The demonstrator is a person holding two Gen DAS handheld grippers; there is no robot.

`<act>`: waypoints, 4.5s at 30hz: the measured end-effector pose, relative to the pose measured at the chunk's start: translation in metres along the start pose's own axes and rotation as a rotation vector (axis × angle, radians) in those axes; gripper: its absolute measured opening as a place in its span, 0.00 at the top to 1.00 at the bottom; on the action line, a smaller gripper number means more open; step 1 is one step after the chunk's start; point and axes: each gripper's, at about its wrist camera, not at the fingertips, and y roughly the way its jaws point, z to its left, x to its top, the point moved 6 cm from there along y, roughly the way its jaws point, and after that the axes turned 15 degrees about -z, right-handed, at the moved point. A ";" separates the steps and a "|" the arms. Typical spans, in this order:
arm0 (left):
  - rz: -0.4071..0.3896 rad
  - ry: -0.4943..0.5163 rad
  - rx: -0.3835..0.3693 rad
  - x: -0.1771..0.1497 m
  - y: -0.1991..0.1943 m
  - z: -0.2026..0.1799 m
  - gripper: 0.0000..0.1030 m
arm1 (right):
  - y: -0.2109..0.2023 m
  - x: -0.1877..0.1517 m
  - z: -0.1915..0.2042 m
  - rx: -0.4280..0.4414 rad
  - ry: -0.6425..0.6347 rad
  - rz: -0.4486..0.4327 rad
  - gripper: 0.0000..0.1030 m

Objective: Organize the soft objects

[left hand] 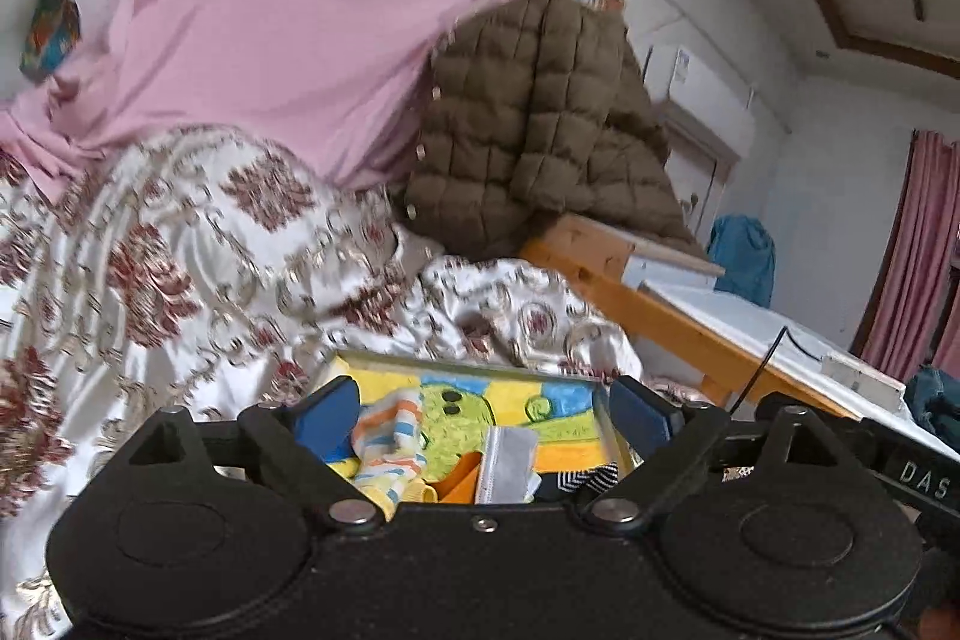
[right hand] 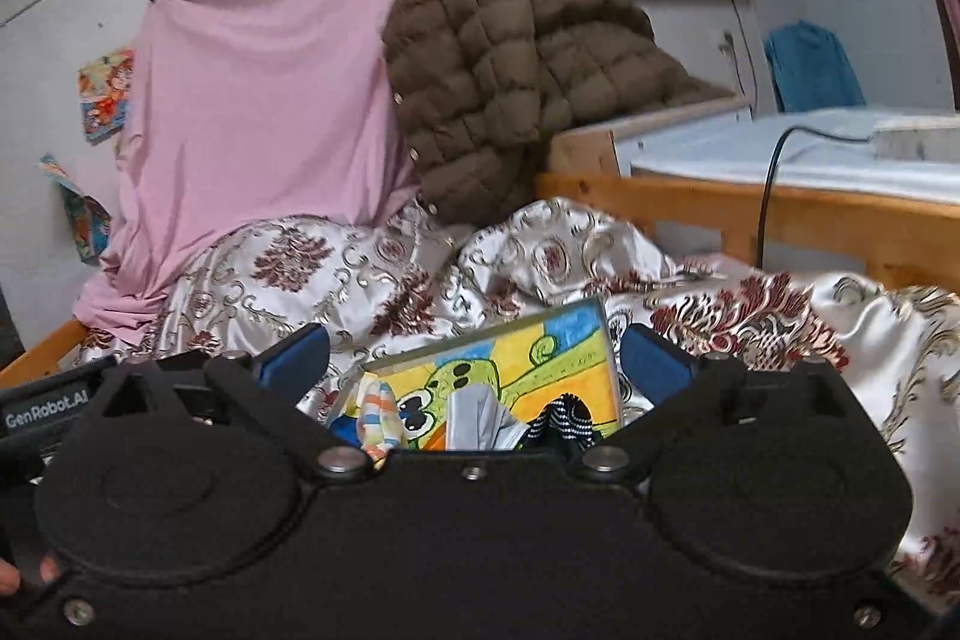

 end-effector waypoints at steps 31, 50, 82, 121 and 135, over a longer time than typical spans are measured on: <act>0.284 0.023 0.163 -0.074 -0.111 0.047 0.01 | -0.131 -0.061 0.015 0.027 -0.145 0.294 0.01; 0.628 0.284 -0.036 -0.124 -0.095 0.016 0.01 | -0.122 -0.091 0.006 -0.015 -0.103 0.505 0.01; 1.023 0.246 -0.190 -0.186 -0.050 0.034 0.28 | -0.011 -0.147 0.067 0.311 -0.191 0.531 0.11; 0.975 -0.032 -0.195 -0.164 -0.051 0.048 0.45 | 0.006 -0.140 0.036 0.191 0.123 0.549 0.92; 0.676 -0.087 -0.258 -0.106 -0.068 0.030 0.45 | -0.035 -0.057 0.000 0.158 0.157 0.330 0.91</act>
